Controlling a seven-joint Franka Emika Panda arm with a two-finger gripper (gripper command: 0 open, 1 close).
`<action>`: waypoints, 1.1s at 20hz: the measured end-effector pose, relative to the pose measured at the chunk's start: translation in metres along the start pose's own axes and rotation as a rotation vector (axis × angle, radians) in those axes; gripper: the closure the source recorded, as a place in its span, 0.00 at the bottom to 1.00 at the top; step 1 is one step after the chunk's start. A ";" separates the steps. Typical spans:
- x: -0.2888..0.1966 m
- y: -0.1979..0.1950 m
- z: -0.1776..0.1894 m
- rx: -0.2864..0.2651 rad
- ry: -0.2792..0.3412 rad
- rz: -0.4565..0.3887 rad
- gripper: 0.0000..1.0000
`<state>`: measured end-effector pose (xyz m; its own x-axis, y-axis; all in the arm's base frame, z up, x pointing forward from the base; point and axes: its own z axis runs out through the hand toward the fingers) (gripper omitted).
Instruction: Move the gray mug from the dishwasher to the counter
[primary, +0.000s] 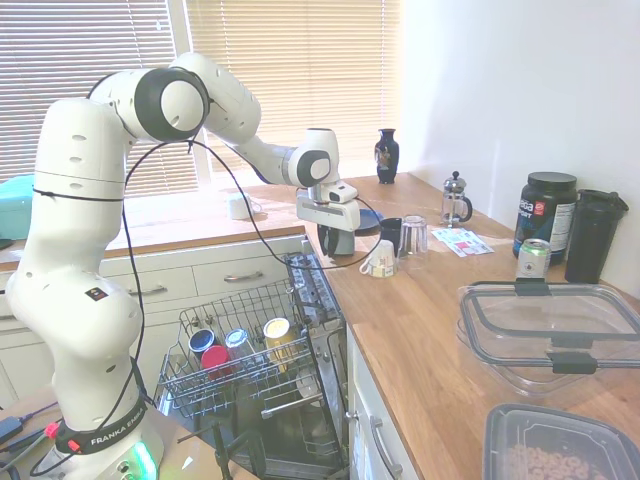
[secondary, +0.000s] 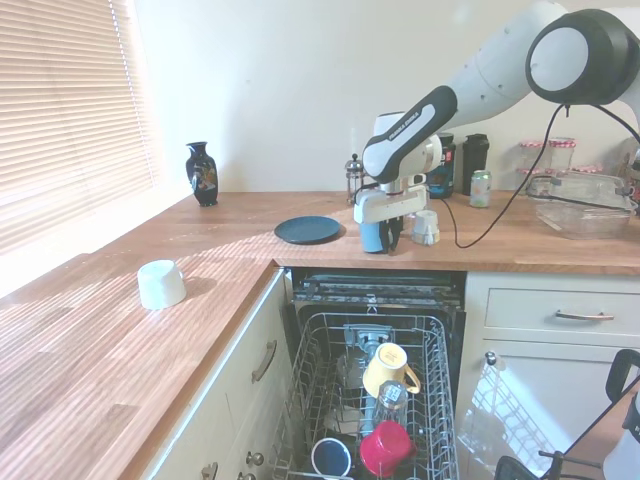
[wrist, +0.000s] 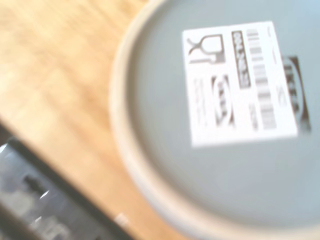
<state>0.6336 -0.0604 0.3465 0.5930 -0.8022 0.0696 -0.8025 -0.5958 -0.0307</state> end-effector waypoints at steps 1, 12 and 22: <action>0.004 0.000 0.003 -0.005 -0.002 0.003 1.00; 0.028 -0.016 0.010 -0.061 -0.044 0.021 0.00; 0.031 -0.013 0.009 -0.076 -0.034 0.029 0.00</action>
<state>0.6627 -0.0775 0.3405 0.5704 -0.8206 0.0356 -0.8212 -0.5689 0.0434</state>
